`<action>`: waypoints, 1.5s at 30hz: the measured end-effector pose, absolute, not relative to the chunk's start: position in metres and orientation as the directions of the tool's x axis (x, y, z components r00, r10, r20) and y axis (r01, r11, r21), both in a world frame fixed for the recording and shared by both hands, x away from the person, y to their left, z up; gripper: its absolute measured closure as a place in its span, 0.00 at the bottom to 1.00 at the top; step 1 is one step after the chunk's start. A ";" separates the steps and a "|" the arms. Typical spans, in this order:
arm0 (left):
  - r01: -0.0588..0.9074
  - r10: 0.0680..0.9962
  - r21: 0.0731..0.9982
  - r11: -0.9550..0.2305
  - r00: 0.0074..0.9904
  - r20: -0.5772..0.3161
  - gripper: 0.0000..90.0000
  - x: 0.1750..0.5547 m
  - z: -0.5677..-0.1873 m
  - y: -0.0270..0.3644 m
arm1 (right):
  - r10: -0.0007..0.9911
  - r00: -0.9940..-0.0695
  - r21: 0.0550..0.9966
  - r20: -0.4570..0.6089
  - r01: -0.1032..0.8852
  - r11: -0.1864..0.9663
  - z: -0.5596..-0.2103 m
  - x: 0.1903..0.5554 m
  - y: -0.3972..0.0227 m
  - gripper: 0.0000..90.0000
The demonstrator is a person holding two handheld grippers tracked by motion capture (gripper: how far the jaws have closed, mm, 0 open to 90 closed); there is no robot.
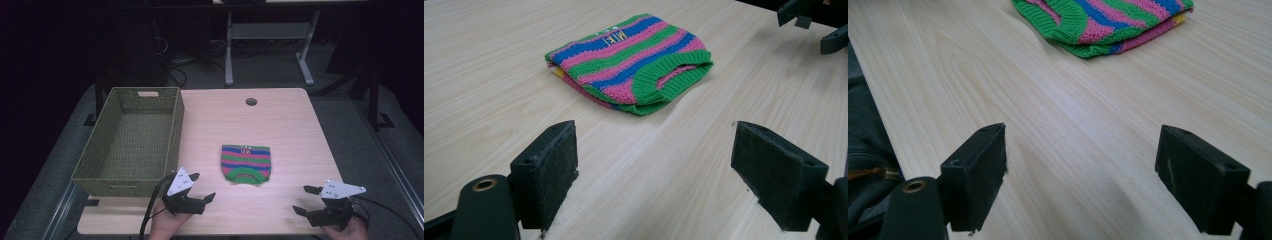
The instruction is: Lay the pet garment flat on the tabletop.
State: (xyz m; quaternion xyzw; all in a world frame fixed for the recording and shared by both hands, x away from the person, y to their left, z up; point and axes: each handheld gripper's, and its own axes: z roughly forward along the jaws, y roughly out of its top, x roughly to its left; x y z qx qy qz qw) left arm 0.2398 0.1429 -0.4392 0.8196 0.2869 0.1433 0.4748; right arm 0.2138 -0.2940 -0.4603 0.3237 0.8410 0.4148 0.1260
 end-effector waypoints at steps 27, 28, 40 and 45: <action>0.315 0.556 0.858 -0.406 0.830 -0.042 0.19 0.258 -0.427 0.122 | 0.597 -0.794 0.785 0.112 0.439 0.437 -0.438 0.237 -0.276 0.17; 0.315 0.556 0.858 -0.406 0.830 -0.042 0.19 0.258 -0.427 0.122 | 0.594 -0.797 0.782 0.108 0.437 0.444 -0.436 0.239 -0.275 0.16; 0.304 0.525 0.863 -0.404 0.850 -0.054 0.21 0.278 -0.418 0.107 | 0.570 -0.814 0.770 0.115 0.435 0.467 -0.423 0.260 -0.277 0.17; 0.302 0.525 0.862 -0.407 0.850 -0.050 0.21 0.286 -0.414 0.105 | 0.571 -0.814 0.762 0.112 0.439 0.477 -0.418 0.269 -0.277 0.17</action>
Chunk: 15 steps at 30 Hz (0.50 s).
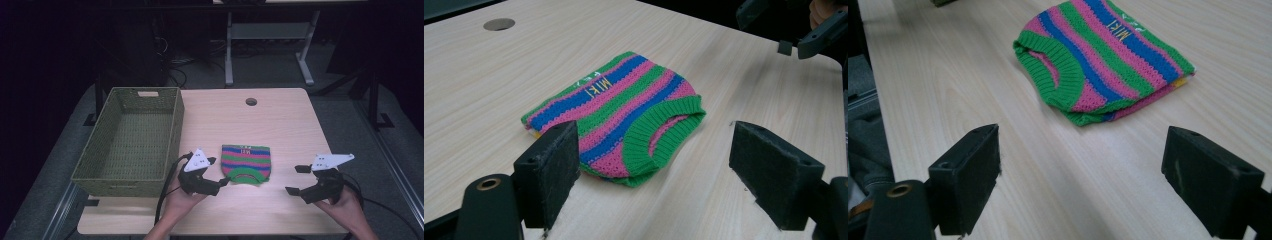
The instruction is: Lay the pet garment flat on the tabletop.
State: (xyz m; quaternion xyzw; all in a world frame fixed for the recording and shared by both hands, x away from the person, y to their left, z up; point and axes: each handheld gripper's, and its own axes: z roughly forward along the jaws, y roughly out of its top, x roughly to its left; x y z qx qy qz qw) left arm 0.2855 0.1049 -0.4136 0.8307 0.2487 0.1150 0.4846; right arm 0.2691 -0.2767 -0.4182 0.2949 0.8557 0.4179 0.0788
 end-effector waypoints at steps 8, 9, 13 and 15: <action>0.316 0.516 0.857 -0.407 0.854 -0.069 0.21 0.296 -0.409 0.103 | 0.567 -0.816 0.756 0.115 0.442 0.483 -0.416 0.284 -0.273 0.17; 0.316 0.516 0.857 -0.407 0.854 -0.069 0.21 0.296 -0.409 0.103 | 0.567 -0.816 0.756 0.115 0.442 0.483 -0.416 0.284 -0.273 0.17; 0.312 0.508 0.858 -0.408 0.859 -0.070 0.21 0.302 -0.404 0.099 | 0.561 -0.820 0.756 0.115 0.438 0.486 -0.411 0.292 -0.270 0.17; 0.310 0.501 0.855 -0.415 0.863 -0.069 0.21 0.304 -0.401 0.097 | 0.558 -0.822 0.756 0.111 0.434 0.489 -0.409 0.295 -0.270 0.17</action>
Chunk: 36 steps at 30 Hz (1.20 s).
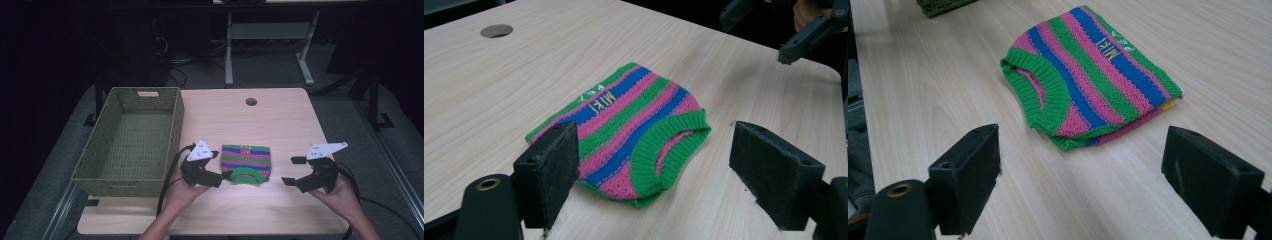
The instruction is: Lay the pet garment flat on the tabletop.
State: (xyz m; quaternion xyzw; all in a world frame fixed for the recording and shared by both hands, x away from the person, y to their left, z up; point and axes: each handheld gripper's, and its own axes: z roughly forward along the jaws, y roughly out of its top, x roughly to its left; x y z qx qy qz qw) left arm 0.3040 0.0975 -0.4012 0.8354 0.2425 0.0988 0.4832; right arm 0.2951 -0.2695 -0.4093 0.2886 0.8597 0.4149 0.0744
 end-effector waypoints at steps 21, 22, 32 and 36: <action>0.297 0.477 0.838 -0.457 0.878 -0.051 0.25 0.325 -0.402 0.077 | 0.532 -0.841 0.733 0.098 0.423 0.534 -0.410 0.316 -0.256 0.23; 0.300 0.479 0.836 -0.459 0.876 -0.052 0.25 0.326 -0.403 0.076 | 0.533 -0.841 0.730 0.097 0.424 0.536 -0.411 0.317 -0.256 0.23; 0.332 0.478 0.807 -0.489 0.875 -0.070 0.28 0.338 -0.416 0.072 | 0.526 -0.842 0.706 0.115 0.442 0.553 -0.422 0.327 -0.252 0.25; 0.351 0.477 0.790 -0.503 0.875 -0.084 0.28 0.341 -0.420 0.072 | 0.527 -0.841 0.699 0.122 0.450 0.555 -0.425 0.329 -0.251 0.25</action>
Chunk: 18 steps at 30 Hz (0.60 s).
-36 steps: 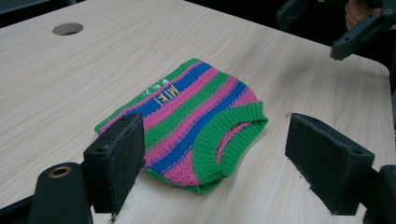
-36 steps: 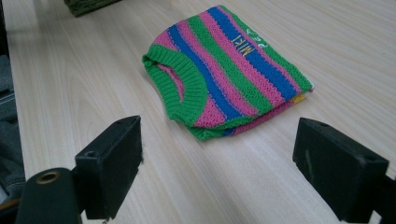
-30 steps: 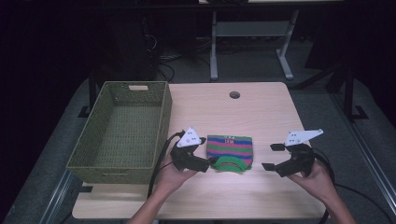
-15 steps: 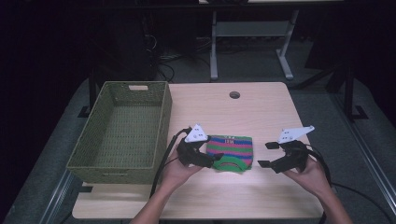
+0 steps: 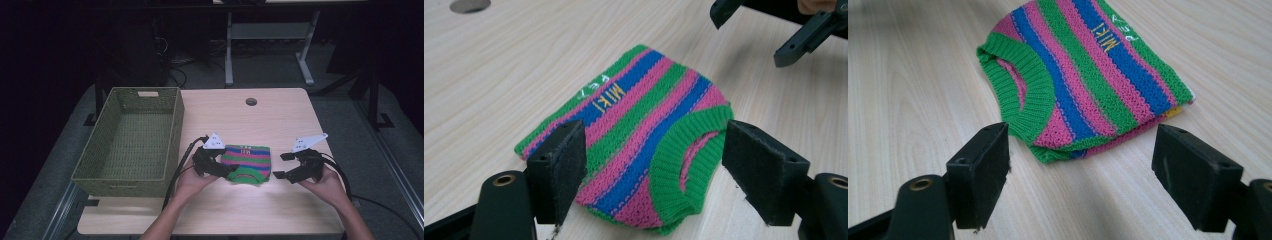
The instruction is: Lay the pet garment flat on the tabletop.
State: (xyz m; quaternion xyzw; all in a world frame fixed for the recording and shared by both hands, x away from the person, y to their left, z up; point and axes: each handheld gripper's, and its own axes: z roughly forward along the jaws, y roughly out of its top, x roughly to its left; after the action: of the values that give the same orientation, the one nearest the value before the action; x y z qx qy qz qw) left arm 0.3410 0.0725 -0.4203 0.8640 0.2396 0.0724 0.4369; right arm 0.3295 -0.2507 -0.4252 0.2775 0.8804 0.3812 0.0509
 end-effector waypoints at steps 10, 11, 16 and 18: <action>0.362 0.474 0.762 -0.536 0.877 -0.083 0.28 0.345 -0.427 0.070 | 0.537 -0.833 0.680 0.133 0.471 0.562 -0.436 0.334 -0.251 0.25; 0.365 0.474 0.761 -0.537 0.877 -0.086 0.28 0.345 -0.428 0.069 | 0.537 -0.833 0.680 0.133 0.471 0.562 -0.436 0.334 -0.251 0.25; 0.361 0.453 0.747 -0.558 0.887 -0.090 0.35 0.348 -0.432 0.068 | 0.537 -0.831 0.657 0.147 0.488 0.575 -0.445 0.334 -0.247 0.28; 0.374 0.449 0.736 -0.565 0.887 -0.106 0.35 0.350 -0.435 0.068 | 0.535 -0.832 0.657 0.143 0.484 0.577 -0.446 0.334 -0.247 0.28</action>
State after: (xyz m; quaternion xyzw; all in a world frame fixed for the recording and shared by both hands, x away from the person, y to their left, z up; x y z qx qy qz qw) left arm 0.3503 0.0676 -0.4354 0.8833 0.2328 0.0464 0.4043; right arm 0.3342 -0.2471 -0.4457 0.2872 0.8874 0.3589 0.0353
